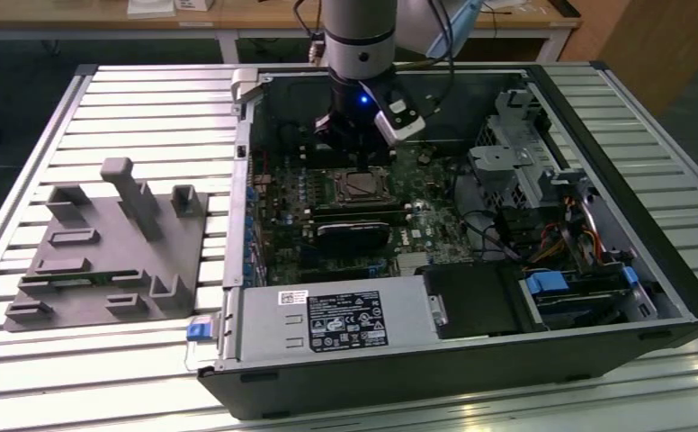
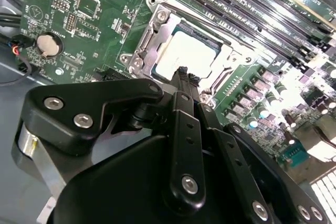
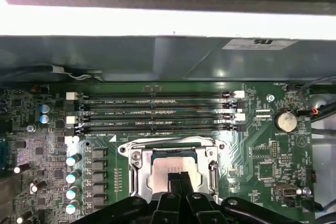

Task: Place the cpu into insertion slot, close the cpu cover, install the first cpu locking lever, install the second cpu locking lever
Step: 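Install the first cpu locking lever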

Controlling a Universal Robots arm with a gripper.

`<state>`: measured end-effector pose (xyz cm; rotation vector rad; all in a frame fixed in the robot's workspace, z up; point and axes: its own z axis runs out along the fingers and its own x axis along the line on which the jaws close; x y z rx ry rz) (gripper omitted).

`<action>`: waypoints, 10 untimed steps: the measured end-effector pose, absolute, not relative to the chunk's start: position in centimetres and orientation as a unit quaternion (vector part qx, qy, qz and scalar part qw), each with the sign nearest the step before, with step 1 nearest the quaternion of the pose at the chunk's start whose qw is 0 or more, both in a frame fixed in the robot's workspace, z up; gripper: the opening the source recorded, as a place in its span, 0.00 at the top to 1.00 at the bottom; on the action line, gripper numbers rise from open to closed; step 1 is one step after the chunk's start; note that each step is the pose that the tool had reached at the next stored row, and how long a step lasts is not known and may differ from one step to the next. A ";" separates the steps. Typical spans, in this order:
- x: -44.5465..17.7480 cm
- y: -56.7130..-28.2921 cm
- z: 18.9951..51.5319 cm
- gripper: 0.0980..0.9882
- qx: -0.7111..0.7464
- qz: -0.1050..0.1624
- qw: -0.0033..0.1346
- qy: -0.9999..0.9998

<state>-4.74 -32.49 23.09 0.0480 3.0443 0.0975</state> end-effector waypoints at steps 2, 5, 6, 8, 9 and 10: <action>-4.7 -32.5 23.3 0.99 0.016 0.032 0.048 0.998; -4.7 -32.5 23.3 0.99 0.016 0.032 0.048 0.998; -4.7 -32.5 23.3 0.99 0.016 0.032 0.048 0.998; -4.7 -32.5 23.3 0.99 0.016 0.032 0.048 0.998; -4.7 -32.5 23.3 0.99 0.016 0.032 0.048 0.998; -4.7 -32.5 23.4 0.99 0.016 0.032 0.048 0.998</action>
